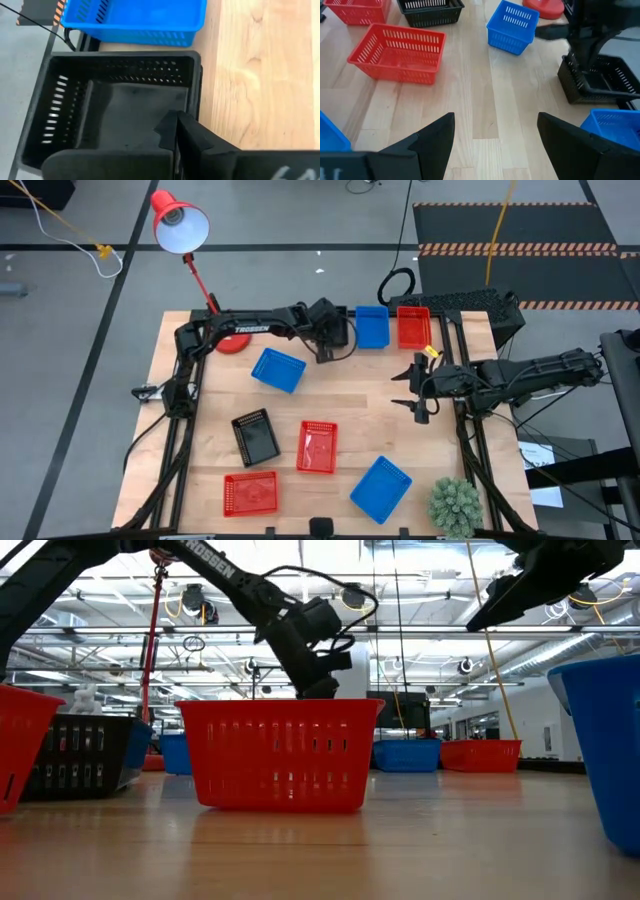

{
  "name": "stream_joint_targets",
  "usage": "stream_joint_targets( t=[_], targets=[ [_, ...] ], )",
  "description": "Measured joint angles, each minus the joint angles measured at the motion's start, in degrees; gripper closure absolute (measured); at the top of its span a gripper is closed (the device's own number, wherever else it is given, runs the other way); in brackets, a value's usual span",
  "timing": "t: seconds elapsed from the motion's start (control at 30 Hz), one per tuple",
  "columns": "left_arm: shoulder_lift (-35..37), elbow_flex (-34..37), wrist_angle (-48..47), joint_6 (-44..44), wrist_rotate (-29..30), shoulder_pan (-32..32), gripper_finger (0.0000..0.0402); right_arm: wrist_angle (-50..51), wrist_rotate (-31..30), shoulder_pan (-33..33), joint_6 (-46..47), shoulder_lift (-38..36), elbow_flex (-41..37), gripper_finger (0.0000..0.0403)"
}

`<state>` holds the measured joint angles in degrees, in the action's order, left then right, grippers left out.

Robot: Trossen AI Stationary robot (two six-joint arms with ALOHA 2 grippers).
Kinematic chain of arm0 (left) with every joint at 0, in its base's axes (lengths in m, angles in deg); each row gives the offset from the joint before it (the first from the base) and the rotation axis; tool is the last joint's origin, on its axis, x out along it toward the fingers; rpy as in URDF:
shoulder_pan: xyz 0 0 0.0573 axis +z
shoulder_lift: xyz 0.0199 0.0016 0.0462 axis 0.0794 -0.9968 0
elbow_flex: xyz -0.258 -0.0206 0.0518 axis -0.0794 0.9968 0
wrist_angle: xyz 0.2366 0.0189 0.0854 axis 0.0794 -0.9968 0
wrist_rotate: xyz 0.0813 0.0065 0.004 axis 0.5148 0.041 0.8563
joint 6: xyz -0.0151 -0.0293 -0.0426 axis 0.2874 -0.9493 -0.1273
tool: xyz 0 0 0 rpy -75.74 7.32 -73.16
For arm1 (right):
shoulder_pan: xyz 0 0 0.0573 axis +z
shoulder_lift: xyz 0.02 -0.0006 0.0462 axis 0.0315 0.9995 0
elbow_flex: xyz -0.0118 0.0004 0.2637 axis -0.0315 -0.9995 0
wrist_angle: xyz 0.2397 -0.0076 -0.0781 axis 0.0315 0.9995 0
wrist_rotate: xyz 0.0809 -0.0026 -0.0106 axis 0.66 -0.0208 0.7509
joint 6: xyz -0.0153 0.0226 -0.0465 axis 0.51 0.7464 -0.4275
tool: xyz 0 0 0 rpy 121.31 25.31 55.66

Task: Stack baskets by color
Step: Stack the middle black basket on top of the top black basket, then stack the bottom blue basket on top of the top blue basket

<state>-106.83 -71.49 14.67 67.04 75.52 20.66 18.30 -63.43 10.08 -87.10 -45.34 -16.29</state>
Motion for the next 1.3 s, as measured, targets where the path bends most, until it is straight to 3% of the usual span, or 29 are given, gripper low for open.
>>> stream_joint_targets(
  t=[0.27, 0.43, 0.7, 0.9, 1.07, 1.3],
  targets=[
    [0.3, 1.0, 2.7, -0.4, 1.6, -0.8, 0.0395, -0.3, -0.1, 0.0, -0.7, 0.0, -0.1, 0.0127],
    [4.3, 0.9, 2.4, -0.9, 3.2, -2.3, 0.0391, -0.6, -0.1, 0.0, -0.4, 0.0, -0.1, 0.0127],
    [11.8, 1.7, -5.4, -6.4, 3.2, -10.6, 0.0394, -2.2, 0.2, 0.0, 9.3, 0.3, -0.2, 0.0127],
    [18.8, 10.8, -2.7, -9.6, 4.2, -21.9, 0.0395, -9.4, 4.9, 3.3, 12.7, 5.0, -0.2, 0.0127],
    [26.3, 21.7, 2.6, -14.1, 10.3, -30.0, 0.0398, -16.6, 4.8, 9.7, 17.6, 13.2, 0.4, 0.0127],
    [34.5, 34.1, 9.4, -19.8, 15.5, -36.6, 0.0387, -16.0, 1.8, 18.9, 24.5, 25.6, 7.5, 0.0127]
  ],
)
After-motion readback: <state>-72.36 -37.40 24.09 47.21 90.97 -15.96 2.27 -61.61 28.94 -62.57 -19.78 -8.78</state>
